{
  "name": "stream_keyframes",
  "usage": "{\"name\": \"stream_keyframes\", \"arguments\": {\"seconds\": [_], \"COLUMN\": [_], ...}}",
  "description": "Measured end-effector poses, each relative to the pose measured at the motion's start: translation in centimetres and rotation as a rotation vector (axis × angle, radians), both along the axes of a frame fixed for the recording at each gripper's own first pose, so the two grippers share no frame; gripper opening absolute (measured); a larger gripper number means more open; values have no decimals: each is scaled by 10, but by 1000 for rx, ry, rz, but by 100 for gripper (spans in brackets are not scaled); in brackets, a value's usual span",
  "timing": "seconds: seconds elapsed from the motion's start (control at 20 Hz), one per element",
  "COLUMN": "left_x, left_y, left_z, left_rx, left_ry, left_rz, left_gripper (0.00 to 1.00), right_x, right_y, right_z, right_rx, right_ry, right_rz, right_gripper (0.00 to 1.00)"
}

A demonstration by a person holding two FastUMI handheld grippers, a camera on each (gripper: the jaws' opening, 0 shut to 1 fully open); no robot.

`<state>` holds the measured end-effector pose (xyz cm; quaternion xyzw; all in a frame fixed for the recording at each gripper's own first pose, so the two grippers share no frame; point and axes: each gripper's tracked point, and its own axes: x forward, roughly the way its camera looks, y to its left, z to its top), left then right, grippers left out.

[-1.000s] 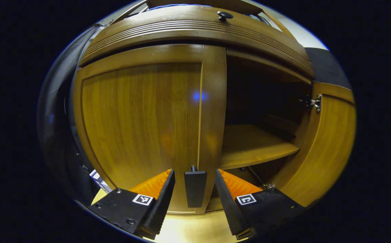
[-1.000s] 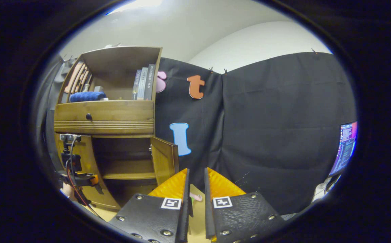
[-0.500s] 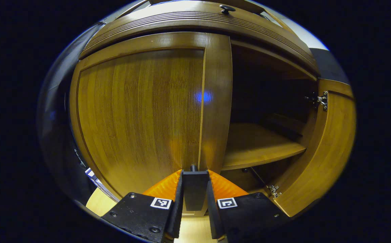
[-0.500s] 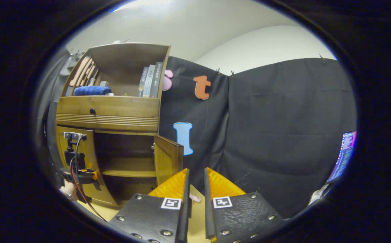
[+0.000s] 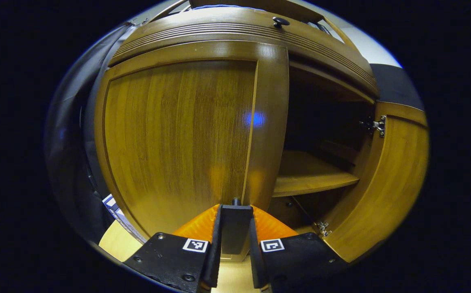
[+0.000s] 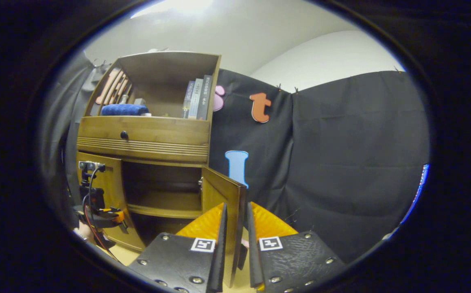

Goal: Open the right door of the double-door shoe cabinet with the right hand, and open the left door with the left hand.

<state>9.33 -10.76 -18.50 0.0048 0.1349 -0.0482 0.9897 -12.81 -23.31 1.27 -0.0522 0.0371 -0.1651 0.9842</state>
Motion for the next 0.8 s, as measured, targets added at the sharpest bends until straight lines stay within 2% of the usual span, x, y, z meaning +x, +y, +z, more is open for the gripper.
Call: {"name": "stream_keyframes", "arguments": {"seconds": [0.15, 0.2, 0.25, 0.3, 0.35, 0.4, 0.45, 0.8], "left_x": [-13, -15, -21, -26, -30, -34, -38, -64], "left_y": [2, 3, 5, 7, 9, 11, 13, 25], "left_z": [0, 0, 0, 1, 1, 2, 1, 5], "left_rx": [-23, -29, -35, -39, -44, -48, -54, -82], "left_ry": [9, 13, 13, 14, 18, 20, 21, 22], "left_rz": [9, 13, 17, 20, 25, 30, 35, 68], "left_gripper": [33, 33, 36, 33, 33, 36, 33, 36], "right_x": [3, 1, 0, 1, 1, 0, -1, 5], "right_y": [2, 3, 4, 5, 5, 3, 4, 31], "right_z": [-2, -2, -2, -3, -2, -2, -2, -9], "right_rx": [-20, -31, -34, -38, -44, -48, -49, -60], "right_ry": [5, 4, 6, 6, 7, 7, 6, 22], "right_rz": [21, 25, 33, 38, 41, 43, 47, 138], "right_gripper": [26, 32, 26, 32, 26, 33, 33, 32]}}
